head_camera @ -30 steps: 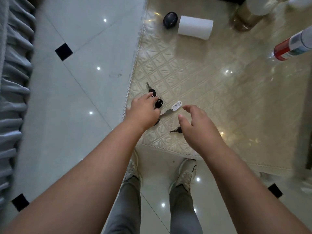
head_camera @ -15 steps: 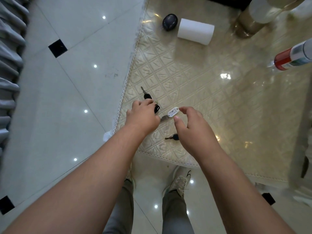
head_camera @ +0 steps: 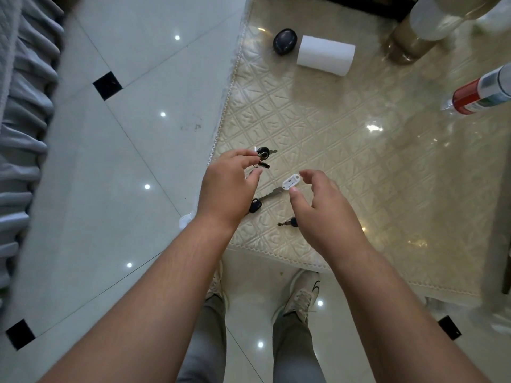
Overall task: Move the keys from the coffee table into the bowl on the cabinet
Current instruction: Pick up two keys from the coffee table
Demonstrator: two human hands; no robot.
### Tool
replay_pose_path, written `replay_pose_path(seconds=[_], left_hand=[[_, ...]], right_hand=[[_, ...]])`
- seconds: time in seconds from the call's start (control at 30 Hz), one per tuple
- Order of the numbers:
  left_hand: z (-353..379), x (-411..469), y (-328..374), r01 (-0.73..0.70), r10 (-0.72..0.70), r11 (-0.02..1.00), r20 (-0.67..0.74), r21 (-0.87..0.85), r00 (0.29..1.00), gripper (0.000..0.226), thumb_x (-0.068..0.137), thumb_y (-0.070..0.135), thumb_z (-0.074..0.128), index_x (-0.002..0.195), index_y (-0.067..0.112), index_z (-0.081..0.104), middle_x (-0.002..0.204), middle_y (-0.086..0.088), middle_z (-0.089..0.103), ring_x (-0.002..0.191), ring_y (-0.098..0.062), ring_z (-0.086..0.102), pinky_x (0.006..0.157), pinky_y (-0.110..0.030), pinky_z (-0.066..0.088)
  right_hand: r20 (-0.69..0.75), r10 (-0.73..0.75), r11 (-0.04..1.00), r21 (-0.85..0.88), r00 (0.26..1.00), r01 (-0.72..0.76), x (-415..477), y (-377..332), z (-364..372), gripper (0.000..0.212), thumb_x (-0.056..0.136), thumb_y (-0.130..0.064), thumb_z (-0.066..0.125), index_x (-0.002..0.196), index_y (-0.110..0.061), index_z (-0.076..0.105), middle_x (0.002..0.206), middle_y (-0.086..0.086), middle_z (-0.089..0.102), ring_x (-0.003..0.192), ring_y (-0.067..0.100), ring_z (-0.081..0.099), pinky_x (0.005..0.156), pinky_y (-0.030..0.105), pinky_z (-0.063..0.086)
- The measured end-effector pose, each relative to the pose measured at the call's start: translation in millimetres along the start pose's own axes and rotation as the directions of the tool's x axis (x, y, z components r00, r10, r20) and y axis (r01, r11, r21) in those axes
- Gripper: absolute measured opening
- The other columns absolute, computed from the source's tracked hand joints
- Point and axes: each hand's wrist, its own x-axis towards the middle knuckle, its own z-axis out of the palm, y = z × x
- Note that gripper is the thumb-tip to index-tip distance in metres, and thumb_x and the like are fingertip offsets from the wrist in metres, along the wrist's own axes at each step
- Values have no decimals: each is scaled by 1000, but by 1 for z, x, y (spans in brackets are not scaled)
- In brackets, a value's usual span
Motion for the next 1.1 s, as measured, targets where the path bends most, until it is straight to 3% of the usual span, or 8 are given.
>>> replay_pose_path(seconds=[0.1,0.2,0.4,0.57,0.7,0.83,0.93,1.1], left_hand=[[-8,-2,6,-35,30,997,-73,-70,997,15,84,8,72,94,16,80,98,9,73,93,-2,66,86,-28,54],[-12,-4,8,6,-11,994,-44,-112,999,19,78,-1,68,83,14,79,83,8,73,82,-6,68,78,-32,56],[-11,-4,3,-1,1,1000,30,-28,1000,27,75,2,69,97,14,78,94,4,70,84,-8,66,82,-29,54],[-16,-8,-1,39,-44,997,88,62,995,19,79,9,68,93,12,79,106,7,63,86,-6,63,82,-28,54],[-36,-1,4,55,-56,997,21,46,998,8,79,16,68,80,21,74,96,10,56,81,-2,61,74,-21,54],[-53,9,16,57,-55,997,-21,56,998,11,82,23,62,85,28,71,93,12,61,79,1,60,68,-11,45],[-60,14,26,51,-50,998,-28,46,998,14,87,22,59,89,31,71,94,13,62,76,4,60,64,-4,40],[-66,16,40,-9,9,1000,-32,-5,999,17,87,18,61,92,30,71,96,12,62,80,3,62,72,-9,46]], right_hand=[[-15,-13,1000,17,1000,13,-4,-4,0,46,97,-46,46,140,-29,42,141,-6,48,126,12,47,93,31,41],[-24,-21,999,33,999,22,-6,-7,0,47,97,-46,46,140,-29,41,142,-7,48,126,11,47,92,30,40],[-23,-15,1000,4,1000,15,-7,-2,6,46,96,-46,47,139,-29,42,140,-7,49,124,12,48,88,29,39],[-11,-1,1000,-7,1000,1,-9,5,13,45,97,-44,48,138,-29,44,139,-6,49,120,13,51,88,29,39],[22,29,999,-46,999,-28,-7,7,24,46,95,-42,51,138,-28,45,139,-5,49,109,20,58,92,37,46],[62,82,992,-98,995,-75,-2,19,41,47,94,-39,54,138,-26,49,137,-2,51,109,21,60,92,42,49],[69,101,984,-154,993,-90,4,33,53,41,93,-31,55,134,-24,56,134,-1,54,110,22,59,92,40,49],[61,120,967,-234,991,-103,5,56,68,38,90,-13,57,127,-19,63,128,1,57,118,25,49,89,32,43]])
